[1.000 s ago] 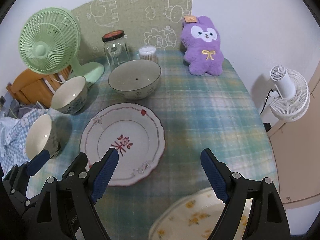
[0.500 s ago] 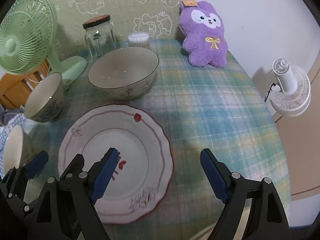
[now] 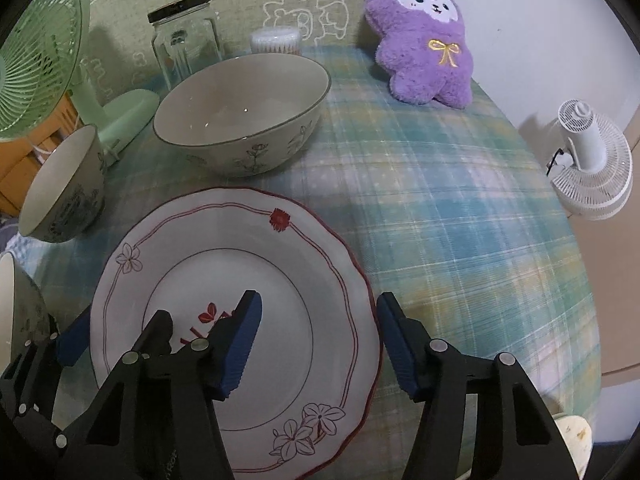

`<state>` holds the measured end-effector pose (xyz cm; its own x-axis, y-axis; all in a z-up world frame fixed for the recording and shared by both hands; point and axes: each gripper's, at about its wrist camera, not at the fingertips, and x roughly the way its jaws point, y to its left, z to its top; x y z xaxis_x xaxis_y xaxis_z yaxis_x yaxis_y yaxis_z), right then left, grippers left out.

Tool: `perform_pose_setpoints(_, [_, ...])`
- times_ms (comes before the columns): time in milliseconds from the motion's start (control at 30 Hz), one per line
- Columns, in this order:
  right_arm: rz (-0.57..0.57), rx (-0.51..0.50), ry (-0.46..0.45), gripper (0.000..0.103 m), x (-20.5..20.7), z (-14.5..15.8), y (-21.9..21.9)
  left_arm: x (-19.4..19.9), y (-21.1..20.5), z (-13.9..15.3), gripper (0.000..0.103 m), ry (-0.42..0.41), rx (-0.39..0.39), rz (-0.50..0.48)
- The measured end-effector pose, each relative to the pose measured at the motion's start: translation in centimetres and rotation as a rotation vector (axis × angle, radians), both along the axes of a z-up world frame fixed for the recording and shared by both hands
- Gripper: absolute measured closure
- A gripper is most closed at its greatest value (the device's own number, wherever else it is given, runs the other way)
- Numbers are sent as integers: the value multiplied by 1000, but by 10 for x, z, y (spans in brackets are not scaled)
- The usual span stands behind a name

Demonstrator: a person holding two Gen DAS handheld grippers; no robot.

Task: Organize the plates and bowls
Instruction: 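Lift the red-rimmed plate with both grippers toward the yellow plate stack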

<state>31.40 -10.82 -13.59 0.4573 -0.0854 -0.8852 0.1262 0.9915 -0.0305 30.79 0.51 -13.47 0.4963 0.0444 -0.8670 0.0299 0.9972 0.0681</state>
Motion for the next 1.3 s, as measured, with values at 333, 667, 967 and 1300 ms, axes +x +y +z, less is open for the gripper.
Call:
perform_pose_setpoints(333, [-11,-13,14,39,-4,7,3,-3,2,5,48,9,-9,2])
perform_pose_setpoints(667, [-36,-21,-9,39,-24,31,5,-23,4,28,49,-19,-24,-21])
perform_pose_setpoints(967, [-55,-11,-56,39,-57,67,-4,-52,-4,63,49,-73,-25,-34])
perform_pose_setpoints(1300, [-31,-18,-84,39,-103,92,-25,-98,-26,86,49,-101,-7,-18])
